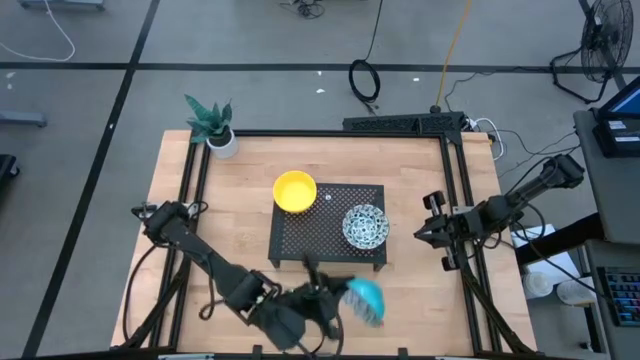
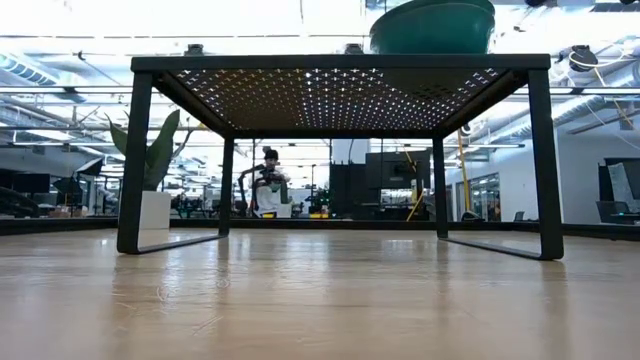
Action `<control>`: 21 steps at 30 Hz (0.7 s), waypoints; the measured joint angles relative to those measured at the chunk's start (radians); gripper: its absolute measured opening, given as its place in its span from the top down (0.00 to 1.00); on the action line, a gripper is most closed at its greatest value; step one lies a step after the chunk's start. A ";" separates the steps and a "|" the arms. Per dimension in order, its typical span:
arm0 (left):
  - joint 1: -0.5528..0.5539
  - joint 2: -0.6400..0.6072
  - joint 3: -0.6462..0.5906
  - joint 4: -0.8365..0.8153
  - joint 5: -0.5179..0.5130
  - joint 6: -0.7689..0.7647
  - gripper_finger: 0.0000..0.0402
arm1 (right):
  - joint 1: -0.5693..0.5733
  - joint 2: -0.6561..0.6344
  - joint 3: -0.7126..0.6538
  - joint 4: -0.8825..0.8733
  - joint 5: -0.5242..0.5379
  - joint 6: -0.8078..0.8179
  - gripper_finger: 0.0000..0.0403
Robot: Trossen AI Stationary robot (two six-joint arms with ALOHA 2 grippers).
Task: Pick & Place Mini bowls
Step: Stack the white patterned bowl on top of the white patterned bowl on the shelf
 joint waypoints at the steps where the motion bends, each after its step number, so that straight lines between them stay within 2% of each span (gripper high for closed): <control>1: 0.008 0.000 0.015 0.023 -0.042 0.067 0.97 | 0.001 0.008 0.002 0.007 -0.004 -0.003 1.00; 5: 0.053 0.000 0.044 0.164 -0.202 0.367 0.97 | 0.001 0.067 0.029 -0.001 0.028 -0.022 0.93; 9: 0.112 0.000 0.045 0.280 -0.282 0.615 0.97 | 0.000 0.175 0.094 -0.058 0.086 -0.056 0.77; 12: 0.160 0.000 0.045 0.287 -0.314 0.690 0.97 | 0.001 0.270 0.157 -0.101 0.166 -0.084 0.61; 16: 0.216 0.000 0.045 0.287 -0.377 0.766 0.97 | 0.000 0.387 0.227 -0.118 0.337 -0.153 0.40; 18: 0.241 0.000 0.045 0.285 -0.398 0.801 0.97 | 0.001 0.432 0.252 -0.100 0.433 -0.197 0.33; 21: 0.272 0.000 0.045 0.281 -0.409 0.812 0.97 | 0.000 0.479 0.278 -0.041 0.592 -0.248 0.27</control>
